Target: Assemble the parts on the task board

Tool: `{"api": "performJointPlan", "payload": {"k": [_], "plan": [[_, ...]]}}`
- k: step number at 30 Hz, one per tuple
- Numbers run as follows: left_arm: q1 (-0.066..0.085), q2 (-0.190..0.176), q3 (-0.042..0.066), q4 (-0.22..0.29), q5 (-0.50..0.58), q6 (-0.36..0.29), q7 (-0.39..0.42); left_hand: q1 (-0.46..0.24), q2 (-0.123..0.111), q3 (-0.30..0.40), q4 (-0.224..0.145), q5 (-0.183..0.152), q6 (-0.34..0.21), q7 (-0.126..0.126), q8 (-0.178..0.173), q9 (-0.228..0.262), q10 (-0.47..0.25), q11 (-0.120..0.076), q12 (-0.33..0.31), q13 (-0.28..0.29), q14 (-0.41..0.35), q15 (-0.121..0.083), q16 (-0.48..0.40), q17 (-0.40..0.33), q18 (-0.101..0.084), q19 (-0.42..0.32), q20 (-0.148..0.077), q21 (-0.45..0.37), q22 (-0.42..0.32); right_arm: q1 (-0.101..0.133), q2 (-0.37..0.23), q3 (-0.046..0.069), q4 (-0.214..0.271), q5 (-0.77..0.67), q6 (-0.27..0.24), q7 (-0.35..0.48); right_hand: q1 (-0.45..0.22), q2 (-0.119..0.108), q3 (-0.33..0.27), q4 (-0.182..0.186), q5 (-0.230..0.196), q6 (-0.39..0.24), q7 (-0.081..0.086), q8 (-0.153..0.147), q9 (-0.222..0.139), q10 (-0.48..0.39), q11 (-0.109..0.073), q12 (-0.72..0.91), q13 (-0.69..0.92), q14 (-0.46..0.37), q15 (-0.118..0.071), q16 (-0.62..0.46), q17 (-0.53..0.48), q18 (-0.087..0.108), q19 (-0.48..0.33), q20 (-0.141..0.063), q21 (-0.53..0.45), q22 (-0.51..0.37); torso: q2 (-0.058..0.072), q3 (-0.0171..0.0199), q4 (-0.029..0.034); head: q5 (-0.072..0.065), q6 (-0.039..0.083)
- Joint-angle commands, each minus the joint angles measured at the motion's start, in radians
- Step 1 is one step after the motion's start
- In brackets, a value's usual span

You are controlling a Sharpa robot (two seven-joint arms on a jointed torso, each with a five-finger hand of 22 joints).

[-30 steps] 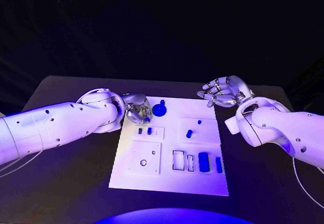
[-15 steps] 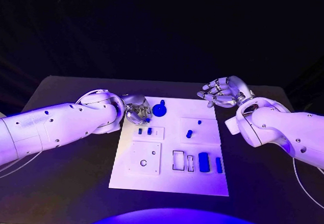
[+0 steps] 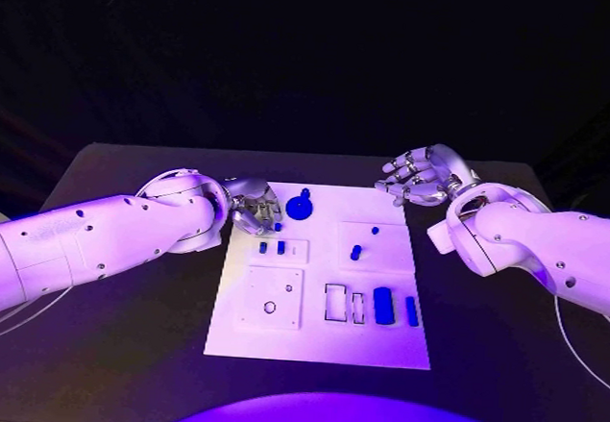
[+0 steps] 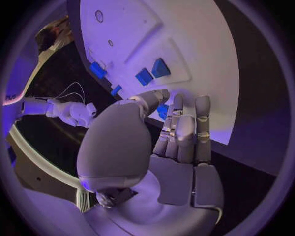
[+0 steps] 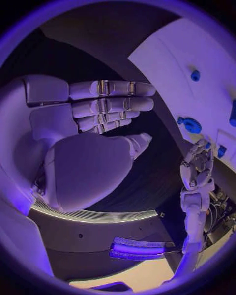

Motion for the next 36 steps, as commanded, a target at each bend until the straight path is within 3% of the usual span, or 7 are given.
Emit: {"api": "performJointPlan", "payload": {"k": [1, 6, 10, 14, 17, 24, 36], "plan": [[-0.001, -0.009, 0.002, 0.007, 0.012, 0.002, -0.001, -0.011, -0.003, -0.008, 0.0, 0.003, -0.01, 0.001, -0.008, -0.002, 0.0, 0.004, -0.005, 0.001, -0.008, 0.0, 0.0, -0.002, 0.01, -0.007, 0.002, -0.005, -0.003, -0.001, -0.001, 0.0, -0.012, -0.151, 0.121, -0.025, 0.039, -0.017, 0.037, 0.001, -0.003, 0.026, -0.008, -0.013, -0.006, 0.037, -0.009, -0.027, -0.025, 0.066, -0.018, 0.052, 0.032, 0.012, 0.057, -0.025, 0.049, 0.026, -0.001, 0.0001, 0.0004, -0.001, 0.003], [-0.001, -0.044, 0.013, 0.015, 0.077, -0.013, 0.003, -0.005, 0.003, -0.007, -0.001, 0.004, -0.001, 0.011, -0.005, -0.001, -0.024, 0.013, -0.017, 0.001, -0.04, 0.007, -0.02, -0.069, 0.014, -0.028, 0.005, -0.023, -0.031, -0.001, 0.0, 0.0, -0.033, -0.364, 0.219, -0.04, 0.077, -0.068, 0.149, 0.009, -0.006, 0.088, -0.027, -0.043, -0.018, 0.134, -0.033, -0.111, -0.076, 0.135, -0.039, 0.323, 0.207, 0.005, 0.096, -0.061, 0.182, 0.14, -0.001, 0.0006, 0.0001, -0.006, 0.008], [-0.001, -0.075, 0.026, 0.019, 0.204, -0.05, 0.041, 0.004, 0.013, -0.004, -0.005, 0.004, 0.034, 0.025, 0.012, 0.005, -0.028, 0.024, -0.013, 0.007, -0.049, 0.016, -0.026, -0.084, 0.014, -0.029, 0.011, -0.026, -0.033, -0.001, 0.004, 0.0, -0.041, -0.502, 0.26, -0.054, 0.064, -0.102, 0.245, 0.005, -0.027, 0.122, -0.041, -0.061, -0.013, 0.185, -0.04, -0.174, -0.086, 0.17, -0.045, 0.715, 0.428, -0.038, 0.12, -0.07, 0.564, 0.484, -0.002, 0.0011, -0.0002, -0.019, 0.012], [0.001, -0.114, 0.036, 0.029, 0.427, -0.099, 0.148, 0.013, 0.025, -0.003, -0.013, 0.003, 0.06, 0.042, 0.028, 0.007, -0.079, 0.047, -0.015, 0.009, -0.217, 0.033, -0.167, -0.398, 0.015, -0.061, 0.026, -0.062, -0.053, -0.003, 0.011, 0.0, -0.046, -0.638, 0.305, -0.08, 0.038, -0.12, 0.297, 0.0, -0.078, 0.134, -0.049, -0.068, -0.002, 0.199, -0.041, -0.209, -0.084, 0.188, -0.049, 0.897, 0.52, -0.064, 0.138, -0.066, 0.791, 0.686, -0.001, 0.0015, -0.0001, -0.027, 0.016], [0.002, -0.142, 0.039, 0.042, 0.644, -0.114, 0.252, 0.017, 0.033, -0.011, -0.018, 0.002, 0.057, 0.048, 0.028, 0.004, -0.097, 0.052, -0.006, 0.011, -0.242, 0.037, -0.215, -0.428, 0.015, -0.076, 0.03, -0.083, -0.066, -0.009, 0.018, -0.002, -0.05, -0.72, 0.34, -0.104, 0.019, -0.121, 0.297, -0.004, -0.093, 0.134, -0.052, -0.072, 0.004, 0.195, -0.043, -0.227, -0.084, 0.194, -0.044, 0.976, 0.558, -0.075, 0.15, -0.065, 0.889, 0.772, 0.001, 0.0004, -0.0009, -0.032, 0.021], [0.002, -0.184, 0.041, 0.084, 0.924, -0.114, 0.377, -0.001, 0.035, -0.04, -0.011, 0.003, 0.052, 0.05, 0.027, 0.0, -0.114, 0.055, 0.011, 0.014, -0.266, 0.042, -0.268, -0.456, 0.015, -0.098, 0.037, -0.122, -0.09, -0.027, 0.028, -0.004, -0.051, -0.812, 0.385, -0.145, -0.009, -0.123, 0.258, -0.009, -0.116, 0.129, -0.051, -0.083, 0.011, 0.176, -0.037, -0.248, -0.083, 0.197, -0.039, 1.045, 0.588, -0.085, 0.157, -0.057, 0.977, 0.851, 0.003, -0.0003, 0.0004, -0.04, 0.022], [0.002, -0.222, 0.041, 0.131, 1.055, -0.099, 0.441, 0.003, 0.044, -0.046, -0.013, 0.005, 0.056, 0.05, 0.03, -0.001, -0.106, 0.053, 0.026, 0.018, -0.265, 0.039, -0.28, -0.464, 0.016, -0.094, 0.037, -0.136, -0.101, -0.044, 0.049, -0.006, -0.048, -0.85, 0.404, -0.173, -0.008, -0.117, 0.239, -0.008, -0.115, 0.138, -0.048, -0.086, 0.016, 0.176, -0.036, -0.247, -0.077, 0.197, -0.036, 1.072, 0.597, -0.092, 0.165, -0.052, 1.035, 0.903, 0.002, -0.0015, 0.0016, -0.05, 0.02]]}}
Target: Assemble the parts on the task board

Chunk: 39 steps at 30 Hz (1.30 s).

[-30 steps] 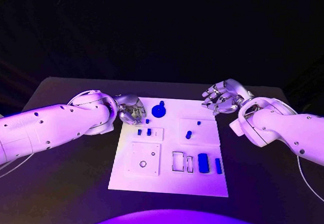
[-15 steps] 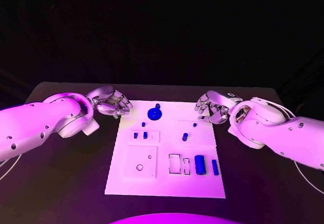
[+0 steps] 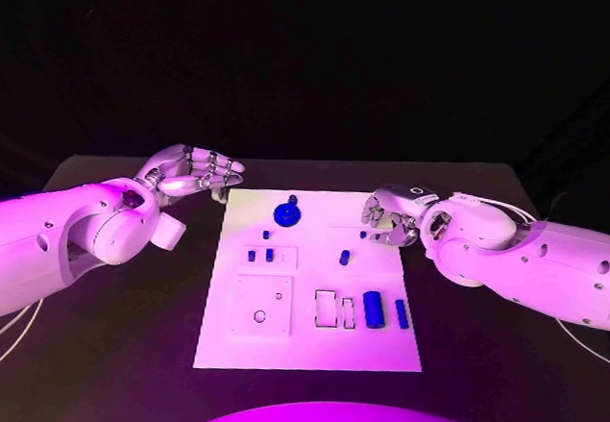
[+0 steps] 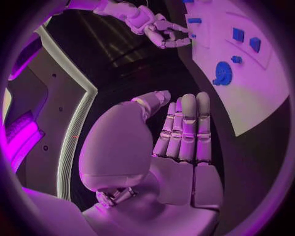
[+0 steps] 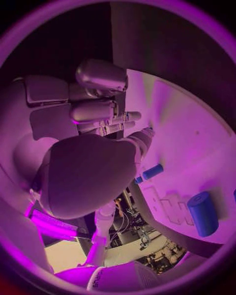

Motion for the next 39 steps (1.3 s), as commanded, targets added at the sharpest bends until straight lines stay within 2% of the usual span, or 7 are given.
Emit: {"api": "performJointPlan", "payload": {"k": [1, 11, 19, 26, 33, 35, 39], "plan": [[0.001, -0.003, 0.001, 0.008, 0.094, -0.002, 0.063, -0.001, 0.007, -0.004, -0.003, 0.005, 0.003, 0.005, 0.005, -0.002, 0.003, -0.005, 0.008, 0.002, -0.002, -0.002, -0.006, -0.002, 0.016, -0.002, -0.001, -0.005, -0.002, -0.006, 0.007, -0.001, 0.001, -0.05, 0.031, -0.021, 0.0, 0.005, -0.001, 0.0, 0.004, 0.009, 0.001, -0.003, 0.002, 0.003, -0.002, 0.001, 0.002, 0.08, 0.004, 0.008, 0.086, -0.015, 0.009, 0.001, 0.013, 0.009, -0.001, -0.0001, 0.0013, -0.002, -0.002], [0.001, -0.01, 0.001, 0.012, 0.108, -0.006, 0.068, 0.003, 0.01, -0.004, -0.005, 0.006, 0.001, 0.007, 0.004, -0.003, 0.005, -0.005, 0.012, 0.003, -0.002, -0.002, -0.009, -0.004, 0.016, 0.0, -0.002, -0.006, -0.004, -0.017, 0.029, -0.001, -0.002, -0.036, 0.013, -0.013, 0.02, 0.024, 0.059, 0.005, 0.027, 0.038, -0.005, 0.003, 0.013, 0.029, -0.008, 0.005, 0.005, 0.079, 0.0, 0.026, 0.088, -0.024, 0.019, 0.001, 0.076, 0.064, -0.001, 0.0012, -0.0003, 0.003, -0.005], [0.001, -0.012, 0.001, 0.013, 0.11, -0.007, 0.064, 0.007, 0.014, -0.003, -0.008, 0.006, 0.001, 0.008, 0.004, -0.003, 0.005, -0.004, 0.015, 0.003, -0.001, -0.003, -0.012, -0.005, 0.016, 0.002, -0.003, -0.007, -0.005, -0.025, 0.049, -0.004, -0.028, -0.038, 0.043, -0.027, 0.025, 0.037, 0.107, -0.005, 0.05, 0.047, -0.006, 0.005, 0.022, 0.037, -0.009, -0.001, 0.004, 0.078, -0.001, 0.034, 0.086, -0.025, 0.017, 0.001, 0.09, 0.079, -0.001, 0.0013, 0.0006, 0.002, -0.01], [0.001, -0.014, 0.001, 0.012, 0.11, -0.011, 0.058, 0.009, 0.016, -0.003, -0.009, 0.007, 0.001, 0.008, 0.004, -0.003, 0.005, -0.004, 0.016, 0.004, -0.001, -0.003, -0.013, -0.006, 0.016, 0.002, -0.003, -0.007, -0.005, -0.033, 0.061, -0.006, -0.04, -0.043, 0.057, -0.033, 0.025, 0.048, 0.144, -0.02, 0.041, 0.056, -0.007, 0.009, 0.03, 0.045, -0.011, -0.002, 0.004, 0.077, -0.002, 0.039, 0.084, -0.027, 0.018, 0.0, 0.105, 0.093, -0.001, 0.0018, -0.0015, 0.003, -0.013], [0.001, -0.015, 0.001, 0.012, 0.107, -0.013, 0.05, 0.011, 0.018, -0.002, -0.01, 0.007, 0.001, 0.008, 0.004, -0.004, 0.004, -0.004, 0.017, 0.004, 0.0, -0.003, -0.014, -0.006, 0.016, 0.003, -0.003, -0.007, -0.005, -0.041, 0.07, -0.007, -0.045, -0.049, 0.071, -0.038, 0.019, 0.068, 0.19, -0.062, 0.055, 0.081, -0.011, 0.028, 0.05, 0.076, -0.018, 0.001, 0.009, 0.077, -0.008, 0.049, 0.084, -0.035, 0.027, -0.003, 0.151, 0.131, -0.002, 0.0022, -0.0008, 0.0, -0.017], [0.001, -0.016, 0.001, 0.012, 0.106, -0.013, 0.048, 0.011, 0.018, -0.002, -0.01, 0.007, 0.001, 0.008, 0.004, -0.004, 0.004, -0.004, 0.017, 0.004, 0.0, -0.003, -0.014, -0.006, 0.016, 0.003, -0.003, -0.007, -0.005, -0.043, 0.071, -0.007, -0.045, -0.054, 0.067, -0.042, 0.017, 0.07, 0.193, -0.066, 0.057, 0.084, -0.012, 0.031, 0.053, 0.081, -0.02, 0.001, 0.01, 0.077, -0.009, 0.05, 0.084, -0.036, 0.029, -0.003, 0.157, 0.136, -0.002, 0.0019, -0.0009, 0.0, -0.018], [0.001, -0.016, 0.001, 0.011, 0.104, -0.015, 0.045, 0.012, 0.019, -0.002, -0.011, 0.007, 0.001, 0.008, 0.004, -0.004, 0.004, -0.004, 0.017, 0.004, 0.001, -0.003, -0.014, -0.007, 0.016, 0.004, -0.003, -0.006, -0.005, -0.047, 0.069, -0.007, -0.04, -0.063, 0.039, -0.049, 0.006, 0.087, 0.224, -0.101, 0.054, 0.098, -0.018, 0.049, 0.074, 0.113, -0.029, 0.004, 0.019, 0.076, -0.018, 0.056, 0.084, -0.042, 0.037, -0.01, 0.191, 0.163, -0.003, 0.0017, -0.0008, -0.001, -0.018]]}}
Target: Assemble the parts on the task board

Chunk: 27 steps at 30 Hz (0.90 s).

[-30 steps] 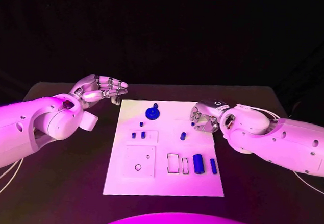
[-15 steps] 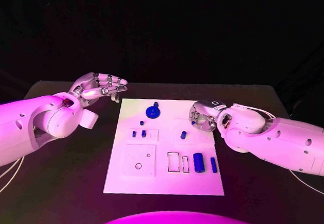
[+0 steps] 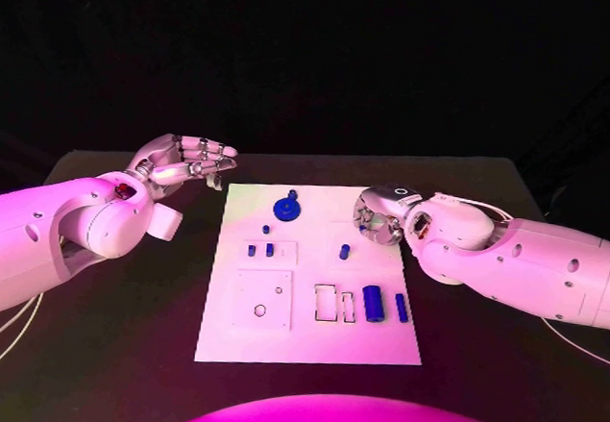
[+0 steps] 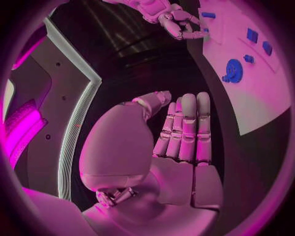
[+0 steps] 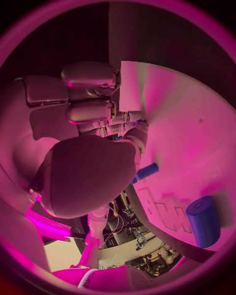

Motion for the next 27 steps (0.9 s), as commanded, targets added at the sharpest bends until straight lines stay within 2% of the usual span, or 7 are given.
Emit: {"api": "performJointPlan", "payload": {"k": [1, 6, 12, 20, 27], "plan": [[0.001, 0.0, 0.001, 0.002, 0.005, -0.004, 0.001, 0.003, 0.01, 0.002, -0.007, 0.007, 0.001, 0.009, 0.004, -0.002, 0.004, -0.004, 0.004, 0.002, 0.001, -0.003, -0.006, -0.002, 0.016, 0.004, -0.004, -0.006, -0.002, -0.016, 0.0, -0.01, 0.001, -0.017, 0.025, -0.015, -0.002, 0.02, 0.014, -0.021, -0.004, 0.008, -0.001, 0.009, 0.012, 0.03, -0.018, 0.006, 0.011, 0.077, -0.01, 0.007, 0.083, -0.012, 0.035, -0.007, 0.013, 0.111, -0.001, 0.0, 0.0003, -0.001, -0.001], [0.001, 0.001, 0.001, -0.001, 0.004, -0.005, 0.001, 0.004, 0.011, 0.002, -0.008, 0.007, 0.001, 0.009, 0.004, -0.002, 0.003, -0.004, 0.004, 0.002, 0.001, -0.003, -0.007, -0.002, 0.016, 0.004, -0.004, -0.006, -0.002, -0.018, -0.007, -0.01, 0.013, -0.023, -0.035, -0.024, -0.018, 0.016, 0.037, -0.047, -0.005, 0.012, -0.003, 0.017, 0.026, 0.045, -0.022, 0.003, 0.016, 0.076, -0.015, 0.004, 0.075, -0.018, 0.044, -0.009, 0.044, 0.133, -0.002, 0.0009, 0.0004, 0.002, 0.0], [0.001, 0.003, 0.001, -0.003, 0.004, -0.007, 0.002, 0.005, 0.011, 0.002, -0.009, 0.007, 0.001, 0.009, 0.004, -0.002, 0.003, -0.004, 0.005, 0.001, 0.001, -0.003, -0.007, -0.003, 0.016, 0.005, -0.004, -0.006, -0.002, -0.018, -0.017, -0.009, 0.025, -0.026, -0.088, -0.028, -0.026, 0.014, 0.047, -0.057, -0.005, 0.013, -0.004, 0.02, 0.032, 0.05, -0.023, 0.001, 0.018, 0.075, -0.017, 0.003, 0.071, -0.019, 0.045, -0.01, 0.05, 0.139, -0.002, -0.0008, 0.0001, 0.002, 0.002], [0.001, 0.006, 0.001, -0.007, 0.005, -0.01, 0.002, 0.006, 0.011, 0.001, -0.01, 0.008, 0.0, 0.01, 0.003, -0.003, 0.001, -0.003, 0.005, 0.001, 0.002, -0.003, -0.008, -0.003, 0.016, 0.005, -0.004, -0.006, -0.002, -0.007, -0.031, -0.004, 0.048, -0.021, -0.136, -0.025, -0.036, 0.012, 0.054, -0.066, -0.007, 0.015, -0.005, 0.023, 0.038, 0.055, -0.024, 0.0, 0.021, 0.075, -0.018, 0.004, 0.07, -0.021, 0.047, -0.011, 0.058, 0.145, -0.003, -0.0012, -0.0009, 0.001, 0.01], [0.001, 0.009, 0.001, -0.01, 0.006, -0.012, 0.002, 0.005, 0.01, 0.0, -0.01, 0.008, -0.002, 0.011, 0.002, -0.003, -0.002, -0.002, 0.004, 0.001, 0.002, -0.002, -0.009, -0.004, 0.016, 0.005, -0.004, -0.005, -0.002, 0.011, -0.055, 0.002, 0.087, 0.003, -0.156, -0.016, -0.039, 0.011, 0.055, -0.067, -0.008, 0.016, -0.005, 0.023, 0.039, 0.056, -0.024, -0.001, 0.021, 0.075, -0.018, 0.005, 0.071, -0.022, 0.049, -0.011, 0.063, 0.148, -0.002, -0.0014, -0.0011, 0.0, 0.013]]}}
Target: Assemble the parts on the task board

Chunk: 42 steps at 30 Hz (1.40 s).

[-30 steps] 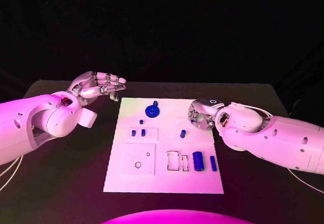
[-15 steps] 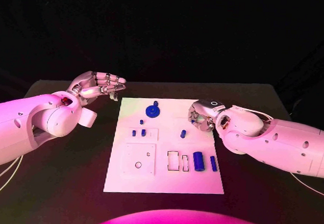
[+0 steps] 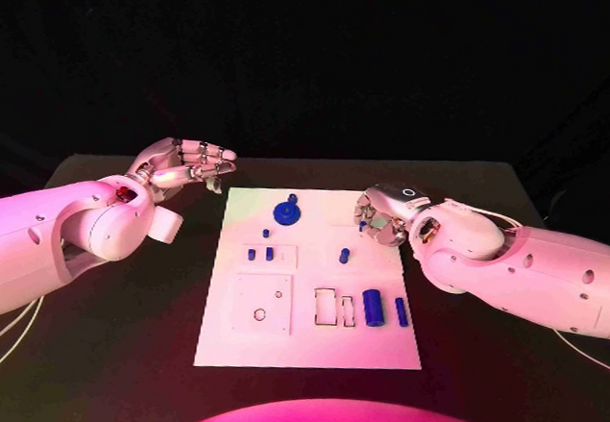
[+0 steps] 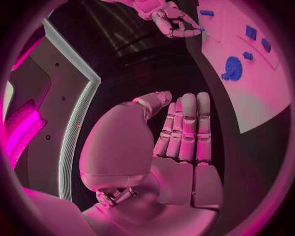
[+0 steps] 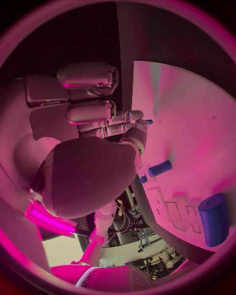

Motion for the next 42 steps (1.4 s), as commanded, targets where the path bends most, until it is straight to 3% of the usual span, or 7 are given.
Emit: {"api": "performJointPlan", "payload": {"k": [1, 6, 12, 21, 24, 32, 42], "plan": [[0.001, 0.003, 0.001, 0.0, 0.007, -0.003, 0.005, 0.0, 0.006, 0.0, -0.004, 0.004, 0.002, 0.008, 0.002, -0.001, -0.002, -0.002, 0.004, 0.001, 0.002, -0.002, -0.005, -0.002, 0.016, 0.005, -0.004, -0.005, -0.001, 0.006, -0.014, 0.002, 0.027, 0.018, -0.036, 0.01, -0.011, 0.0, 0.0, -0.006, -0.003, 0.004, 0.0, 0.005, -0.001, 0.044, -0.037, -0.001, 0.015, 0.071, -0.008, 0.001, 0.071, -0.007, 0.046, -0.008, 0.006, 0.149, 0.0, 0.0001, 0.0001, 0.001, 0.002], [0.001, 0.004, 0.001, 0.0, 0.008, -0.002, 0.004, -0.001, 0.005, -0.001, -0.004, 0.005, 0.0, 0.009, 0.0, -0.002, -0.005, -0.001, 0.004, 0.0, 0.002, -0.001, -0.007, -0.002, 0.015, 0.006, -0.004, -0.006, -0.001, 0.011, -0.033, 0.006, 0.082, 0.034, -0.048, 0.017, -0.012, -0.001, 0.0, -0.007, -0.003, 0.004, 0.0, 0.005, 0.0, 0.044, -0.037, -0.001, 0.015, 0.071, -0.008, 0.002, 0.071, -0.008, 0.047, -0.008, 0.01, 0.151, 0.001, 0.0006, 0.0005, 0.006, 0.004], [0.001, 0.006, 0.001, 0.001, 0.008, 0.0, 0.003, -0.001, 0.005, -0.001, -0.004, 0.005, -0.001, 0.009, 0.0, -0.003, -0.006, 0.0, 0.004, 0.0, 0.003, -0.001, -0.007, -0.002, 0.015, 0.006, -0.004, -0.006, -0.001, 0.01, -0.027, 0.007, 0.152, 0.045, -0.056, 0.027, -0.014, -0.001, 0.001, -0.007, -0.003, 0.004, 0.0, 0.005, 0.001, 0.045, -0.037, -0.001, 0.016, 0.071, -0.008, 0.002, 0.071, -0.008, 0.048, -0.008, 0.012, 0.153, 0.003, 0.0022, 0.0013, 0.023, 0.005], [0.0, 0.012, 0.001, 0.006, 0.009, -0.001, 0.004, -0.001, 0.005, -0.001, -0.005, 0.005, -0.003, 0.01, -0.002, -0.003, -0.008, 0.0, 0.004, 0.0, 0.003, -0.001, -0.008, -0.003, 0.015, 0.006, -0.003, -0.006, -0.001, -0.012, 0.04, 0.005, 0.222, 0.019, -0.04, 0.029, -0.015, -0.001, 0.002, -0.009, -0.002, 0.004, 0.0, 0.005, 0.002, 0.045, -0.037, -0.002, 0.016, 0.071, -0.008, 0.001, 0.07, -0.008, 0.048, -0.008, 0.013, 0.154, 0.002, -0.0008, 0.0026, 0.069, -0.008], [0.0, 0.014, 0.001, 0.008, 0.011, -0.003, 0.004, -0.001, 0.005, -0.001, -0.005, 0.005, -0.003, 0.01, -0.002, -0.003, -0.008, 0.0, 0.004, 0.0, 0.003, -0.001, -0.008, -0.003, 0.015, 0.006, -0.003, -0.006, -0.001, -0.025, 0.065, 0.002, 0.228, 0.009, -0.031, 0.029, -0.016, -0.001, 0.004, -0.01, -0.001, 0.004, 0.0, 0.005, 0.002, 0.045, -0.037, -0.003, 0.016, 0.071, -0.008, 0.001, 0.069, -0.008, 0.048, -0.008, 0.013, 0.153, 0.003, -0.0006, 0.0021, 0.088, -0.012], [0.0, 0.02, 0.001, 0.016, 0.017, -0.008, 0.003, -0.001, 0.005, -0.001, -0.005, 0.005, -0.003, 0.01, -0.002, -0.003, -0.008, 0.0, 0.004, 0.0, 0.003, -0.001, -0.008, -0.003, 0.015, 0.006, -0.003, -0.006, -0.001, -0.071, 0.134, -0.009, 0.208, -0.01, -0.001, 0.029, -0.018, -0.001, 0.006, -0.012, 0.001, 0.003, 0.001, 0.005, 0.003, 0.044, -0.036, -0.004, 0.016, 0.071, -0.008, 0.002, 0.069, -0.008, 0.048, -0.008, 0.013, 0.154, 0.003, -0.0019, 0.0019, 0.12, -0.028], [0.0, 0.026, 0.0, 0.023, 0.019, -0.006, 0.001, -0.002, 0.004, -0.002, -0.005, 0.005, -0.004, 0.011, -0.002, -0.004, -0.01, 0.001, 0.004, 0.0, 0.003, 0.0, -0.008, -0.003, 0.015, 0.005, -0.003, -0.006, -0.002, -0.112, 0.178, -0.017, 0.168, -0.023, 0.016, 0.023, -0.02, -0.001, 0.007, -0.014, 0.002, 0.002, 0.001, 0.005, 0.004, 0.044, -0.036, -0.005, 0.016, 0.071, -0.008, 0.0, 0.067, -0.009, 0.049, -0.008, 0.018, 0.157, 0.004, 0.0, 0.0005, 0.145, -0.042]]}}
